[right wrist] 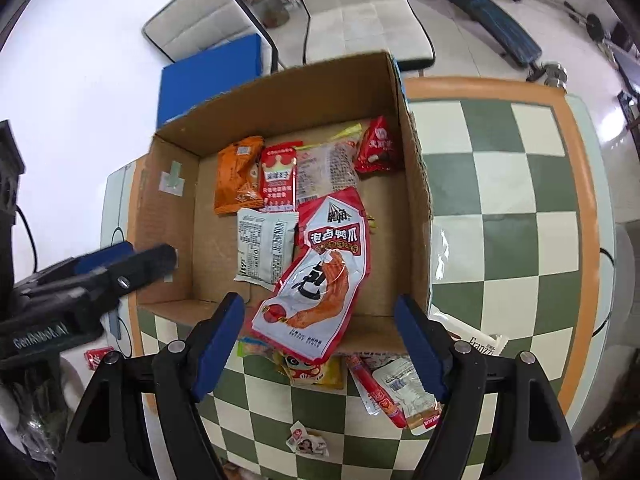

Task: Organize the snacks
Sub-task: 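Lift both packets over the box and open both grippers to drop them, then move both grippers back toward the remaining snacks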

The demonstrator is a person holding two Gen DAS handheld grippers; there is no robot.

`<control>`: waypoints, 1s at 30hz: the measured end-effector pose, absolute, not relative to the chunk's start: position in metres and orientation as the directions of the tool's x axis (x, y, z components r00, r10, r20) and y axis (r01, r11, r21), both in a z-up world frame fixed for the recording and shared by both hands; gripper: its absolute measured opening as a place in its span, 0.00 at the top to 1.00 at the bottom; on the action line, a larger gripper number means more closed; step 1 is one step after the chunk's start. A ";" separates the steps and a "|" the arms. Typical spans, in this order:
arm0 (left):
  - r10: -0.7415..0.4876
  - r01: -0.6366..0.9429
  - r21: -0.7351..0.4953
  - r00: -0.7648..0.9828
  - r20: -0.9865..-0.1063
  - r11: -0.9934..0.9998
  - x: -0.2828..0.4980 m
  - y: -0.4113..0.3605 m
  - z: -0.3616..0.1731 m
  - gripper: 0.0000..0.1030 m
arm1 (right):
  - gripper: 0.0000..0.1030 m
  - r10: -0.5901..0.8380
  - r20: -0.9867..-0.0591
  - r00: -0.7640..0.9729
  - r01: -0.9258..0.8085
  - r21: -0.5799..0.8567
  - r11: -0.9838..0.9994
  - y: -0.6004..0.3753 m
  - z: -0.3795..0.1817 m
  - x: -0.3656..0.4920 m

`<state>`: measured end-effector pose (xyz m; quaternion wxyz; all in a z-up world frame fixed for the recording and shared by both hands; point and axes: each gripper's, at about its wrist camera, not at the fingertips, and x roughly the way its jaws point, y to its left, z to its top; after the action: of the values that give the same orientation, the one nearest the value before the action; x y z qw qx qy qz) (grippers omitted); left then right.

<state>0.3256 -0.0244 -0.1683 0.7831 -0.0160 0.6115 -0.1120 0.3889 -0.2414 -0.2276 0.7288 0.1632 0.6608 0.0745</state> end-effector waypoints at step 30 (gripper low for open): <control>-0.019 0.379 -0.096 -0.202 -0.979 0.920 0.107 -0.103 -0.380 0.17 | 0.16 0.190 -0.982 -0.005 0.140 0.188 0.972 -0.305 -0.339 0.233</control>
<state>0.1070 -0.1028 -0.3802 0.6202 0.1189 0.7586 -0.1603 0.2330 -0.3052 -0.3393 0.6955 0.1165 0.7087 0.0181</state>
